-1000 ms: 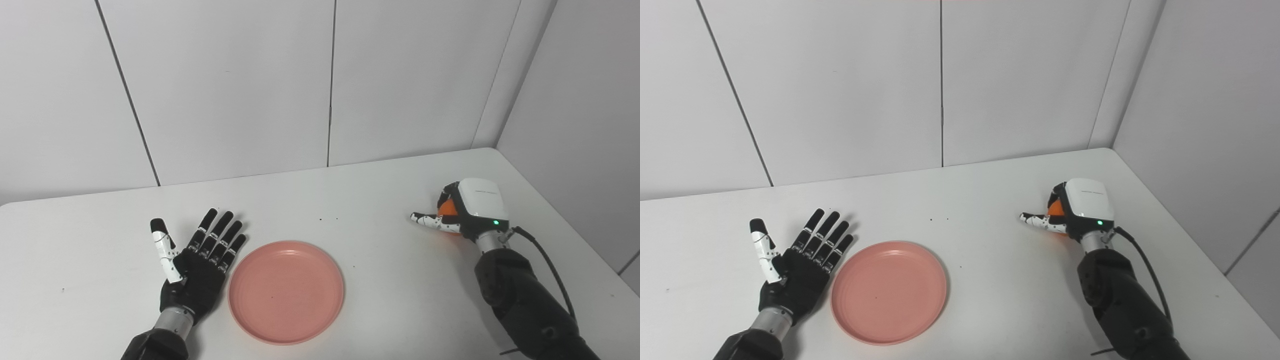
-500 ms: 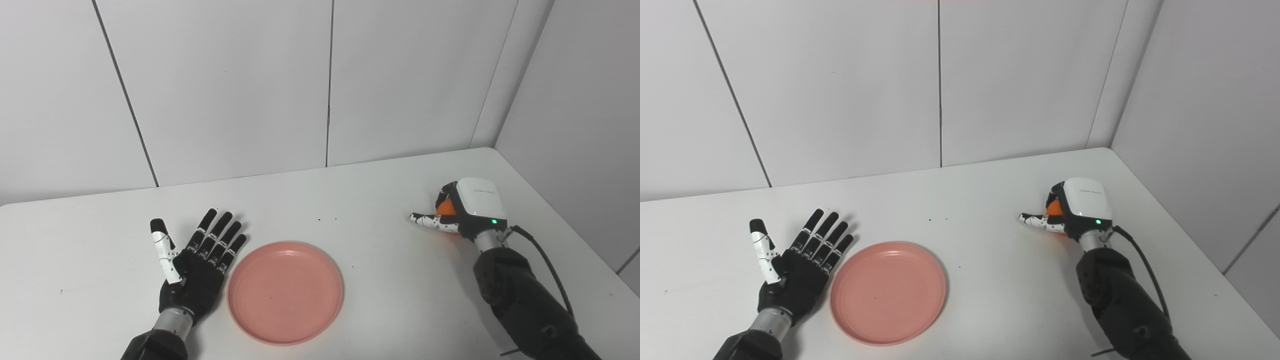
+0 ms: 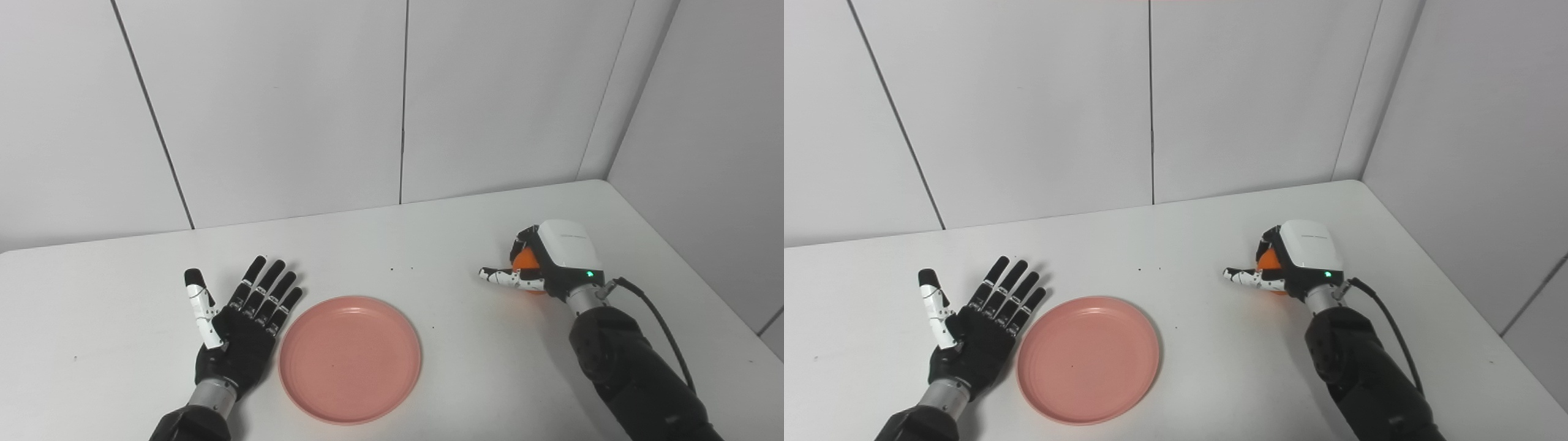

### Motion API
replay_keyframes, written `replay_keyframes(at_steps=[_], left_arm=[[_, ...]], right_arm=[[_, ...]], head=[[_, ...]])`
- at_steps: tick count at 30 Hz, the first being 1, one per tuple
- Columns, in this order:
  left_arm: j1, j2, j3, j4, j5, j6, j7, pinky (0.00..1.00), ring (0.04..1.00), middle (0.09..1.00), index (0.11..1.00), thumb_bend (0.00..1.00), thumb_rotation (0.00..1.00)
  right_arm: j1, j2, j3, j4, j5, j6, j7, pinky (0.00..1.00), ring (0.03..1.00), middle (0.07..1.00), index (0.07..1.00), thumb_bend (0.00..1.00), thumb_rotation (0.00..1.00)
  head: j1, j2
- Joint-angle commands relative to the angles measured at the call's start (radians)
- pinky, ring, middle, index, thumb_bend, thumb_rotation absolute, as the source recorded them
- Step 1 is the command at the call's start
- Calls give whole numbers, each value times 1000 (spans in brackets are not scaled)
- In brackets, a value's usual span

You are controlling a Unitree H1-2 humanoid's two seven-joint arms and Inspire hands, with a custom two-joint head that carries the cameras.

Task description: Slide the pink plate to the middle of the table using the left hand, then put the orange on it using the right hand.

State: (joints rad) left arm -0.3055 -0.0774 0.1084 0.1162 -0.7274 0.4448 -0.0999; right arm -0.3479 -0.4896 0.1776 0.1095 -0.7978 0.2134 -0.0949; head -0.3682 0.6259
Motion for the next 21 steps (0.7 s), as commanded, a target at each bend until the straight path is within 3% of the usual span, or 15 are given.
replay_keyframes(at_steps=[1,16,21], left_arm=[[18,-4,-7,13,29,23,34,909,868,845,901,825,942],[23,-47,-7,17,80,12,25,883,866,846,903,832,947],[28,-66,-5,14,97,8,27,875,857,837,900,824,951]], right_arm=[[-54,-15,-19,-70,-20,13,2,97,153,212,262,529,669],[-79,31,-7,-276,-51,-13,91,91,141,205,254,567,716],[-88,69,4,-303,-46,-26,113,98,147,212,260,576,640]], head=[[7,-1],[100,5],[130,4]])
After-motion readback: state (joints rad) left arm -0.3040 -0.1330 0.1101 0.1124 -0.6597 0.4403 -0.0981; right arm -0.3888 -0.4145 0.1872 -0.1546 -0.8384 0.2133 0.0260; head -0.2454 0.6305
